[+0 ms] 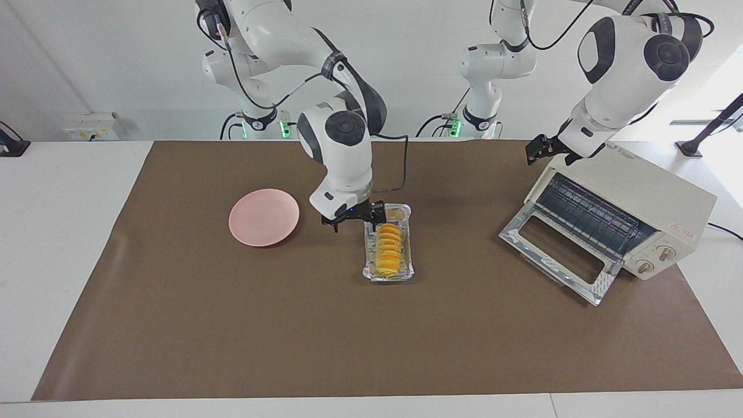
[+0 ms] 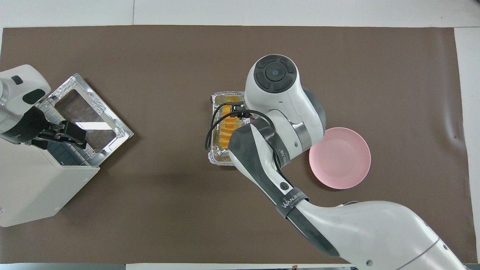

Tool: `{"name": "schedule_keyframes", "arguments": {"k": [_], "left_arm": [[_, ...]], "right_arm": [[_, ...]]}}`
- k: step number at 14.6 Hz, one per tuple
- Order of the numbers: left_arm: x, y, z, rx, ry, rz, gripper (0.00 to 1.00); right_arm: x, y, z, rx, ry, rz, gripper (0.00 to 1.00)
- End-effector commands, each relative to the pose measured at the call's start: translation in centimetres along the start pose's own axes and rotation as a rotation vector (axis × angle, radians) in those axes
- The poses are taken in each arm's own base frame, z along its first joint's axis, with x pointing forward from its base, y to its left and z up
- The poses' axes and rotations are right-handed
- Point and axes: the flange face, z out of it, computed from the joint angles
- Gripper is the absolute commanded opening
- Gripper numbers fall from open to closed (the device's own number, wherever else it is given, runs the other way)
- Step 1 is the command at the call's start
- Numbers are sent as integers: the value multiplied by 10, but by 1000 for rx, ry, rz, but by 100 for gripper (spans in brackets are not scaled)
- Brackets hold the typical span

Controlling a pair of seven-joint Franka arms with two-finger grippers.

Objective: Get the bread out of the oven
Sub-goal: 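Grasp the foil tray rim with the right gripper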

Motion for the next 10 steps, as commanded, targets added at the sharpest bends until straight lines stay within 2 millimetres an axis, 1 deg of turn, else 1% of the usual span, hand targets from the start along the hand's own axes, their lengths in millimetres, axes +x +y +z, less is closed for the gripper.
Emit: {"name": "schedule_keyframes", "arguments": {"k": [1, 3, 5, 6, 7, 8, 10], "left_arm": [[-6, 1, 1, 18, 16, 7, 100], [-5, 2, -2, 23, 19, 11, 100], [-4, 3, -6, 24, 16, 13, 100], [-5, 3, -13, 25, 21, 13, 100], [-4, 2, -13, 27, 1, 11, 100], [-7, 3, -18, 28, 4, 14, 100], [-9, 5, -20, 27, 8, 15, 100]], "right_arm": [[15, 2, 24, -9, 35, 17, 100], [16, 7, 38, 7, 55, 22, 100], [12, 1, 47, 7, 54, 14, 100], [11, 0, 53, 4, 50, 10, 100], [9, 0, 58, 3, 51, 4, 100], [6, 2, 65, 3, 51, -3, 98], [-1, 7, 78, 3, 56, -6, 92]]}}
